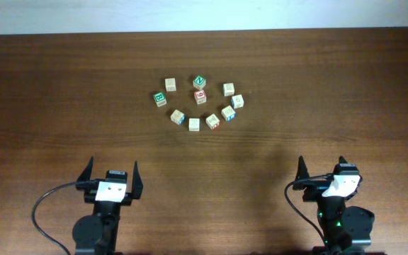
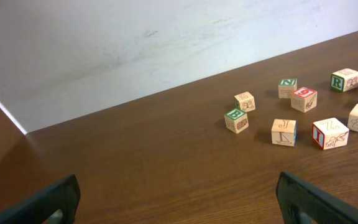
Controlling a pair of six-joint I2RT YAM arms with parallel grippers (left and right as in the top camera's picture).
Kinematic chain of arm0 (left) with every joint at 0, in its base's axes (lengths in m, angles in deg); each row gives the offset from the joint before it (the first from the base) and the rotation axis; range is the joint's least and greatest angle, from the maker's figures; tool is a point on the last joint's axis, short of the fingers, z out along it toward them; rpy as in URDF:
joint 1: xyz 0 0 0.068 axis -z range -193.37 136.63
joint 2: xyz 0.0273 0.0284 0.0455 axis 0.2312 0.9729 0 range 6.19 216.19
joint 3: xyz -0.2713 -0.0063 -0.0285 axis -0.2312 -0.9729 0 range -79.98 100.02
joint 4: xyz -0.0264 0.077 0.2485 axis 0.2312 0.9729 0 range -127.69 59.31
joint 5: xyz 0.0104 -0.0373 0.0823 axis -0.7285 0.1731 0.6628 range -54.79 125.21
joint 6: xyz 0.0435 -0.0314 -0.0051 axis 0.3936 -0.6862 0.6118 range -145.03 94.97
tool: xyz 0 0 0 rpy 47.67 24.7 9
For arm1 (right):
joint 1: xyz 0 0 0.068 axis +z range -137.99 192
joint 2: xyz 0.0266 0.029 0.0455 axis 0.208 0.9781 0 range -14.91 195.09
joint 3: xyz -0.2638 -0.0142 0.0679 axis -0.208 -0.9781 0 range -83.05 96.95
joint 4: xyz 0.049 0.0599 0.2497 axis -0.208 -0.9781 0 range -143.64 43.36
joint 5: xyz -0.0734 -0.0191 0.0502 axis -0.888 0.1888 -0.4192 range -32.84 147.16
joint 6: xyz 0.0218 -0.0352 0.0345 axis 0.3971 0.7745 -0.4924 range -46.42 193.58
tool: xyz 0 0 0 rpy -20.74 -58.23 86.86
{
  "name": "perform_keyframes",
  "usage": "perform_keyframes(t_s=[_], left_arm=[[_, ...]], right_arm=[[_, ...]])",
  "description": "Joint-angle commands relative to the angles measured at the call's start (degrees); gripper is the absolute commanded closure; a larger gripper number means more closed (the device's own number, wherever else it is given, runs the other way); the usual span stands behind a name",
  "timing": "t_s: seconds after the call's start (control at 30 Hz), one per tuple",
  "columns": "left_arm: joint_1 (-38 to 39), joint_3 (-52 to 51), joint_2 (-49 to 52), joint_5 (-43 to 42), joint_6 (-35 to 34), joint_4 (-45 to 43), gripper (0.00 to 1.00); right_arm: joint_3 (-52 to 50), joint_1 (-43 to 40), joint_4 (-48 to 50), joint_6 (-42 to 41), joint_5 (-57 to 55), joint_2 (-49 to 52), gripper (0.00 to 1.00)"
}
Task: Rotate 3 blocks
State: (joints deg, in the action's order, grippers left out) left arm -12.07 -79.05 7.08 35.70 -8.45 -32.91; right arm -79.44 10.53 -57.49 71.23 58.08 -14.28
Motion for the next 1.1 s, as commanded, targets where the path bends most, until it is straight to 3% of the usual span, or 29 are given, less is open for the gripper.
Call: perform_keyframes(t_s=[0.0,0.93,1.07], left_arm=[[-0.3,-0.4,-0.5,0.4,0.7,0.0,0.01],[-0.3,-0.4,-0.5,0.8,0.7,-1.8,0.01],[-0.3,0.4,-0.5,0.8,0.7,-4.3,0.01]], right_arm=[[-0.5,-0.4,0.0,0.4,-0.5,-0.4,0.02],[-0.4,-0.4,1.3,0.4,-0.5,-0.3,0.02],[1.2,-0.4,1.4,0.4,3.7,-0.3,0.02]])
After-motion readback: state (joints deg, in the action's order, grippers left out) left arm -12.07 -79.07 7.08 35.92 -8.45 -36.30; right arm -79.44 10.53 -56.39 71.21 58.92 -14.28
